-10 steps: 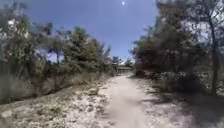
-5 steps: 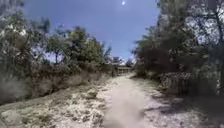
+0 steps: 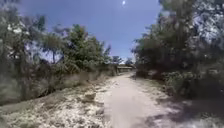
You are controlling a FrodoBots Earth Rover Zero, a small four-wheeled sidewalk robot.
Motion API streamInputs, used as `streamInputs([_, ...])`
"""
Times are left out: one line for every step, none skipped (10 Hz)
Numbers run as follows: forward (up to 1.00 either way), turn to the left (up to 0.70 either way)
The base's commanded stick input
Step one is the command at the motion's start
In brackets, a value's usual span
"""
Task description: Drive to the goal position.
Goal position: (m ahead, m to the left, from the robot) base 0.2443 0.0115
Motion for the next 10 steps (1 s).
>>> streamInputs([0.50,0.00])
streamInputs([0.50,0.00])
streamInputs([0.50,0.00])
streamInputs([0.50,0.00])
streamInputs([0.50,0.00])
streamInputs([0.50,0.00])
streamInputs([0.50,0.00])
streamInputs([0.50,0.00])
streamInputs([0.50,0.00])
streamInputs([0.50,0.00])
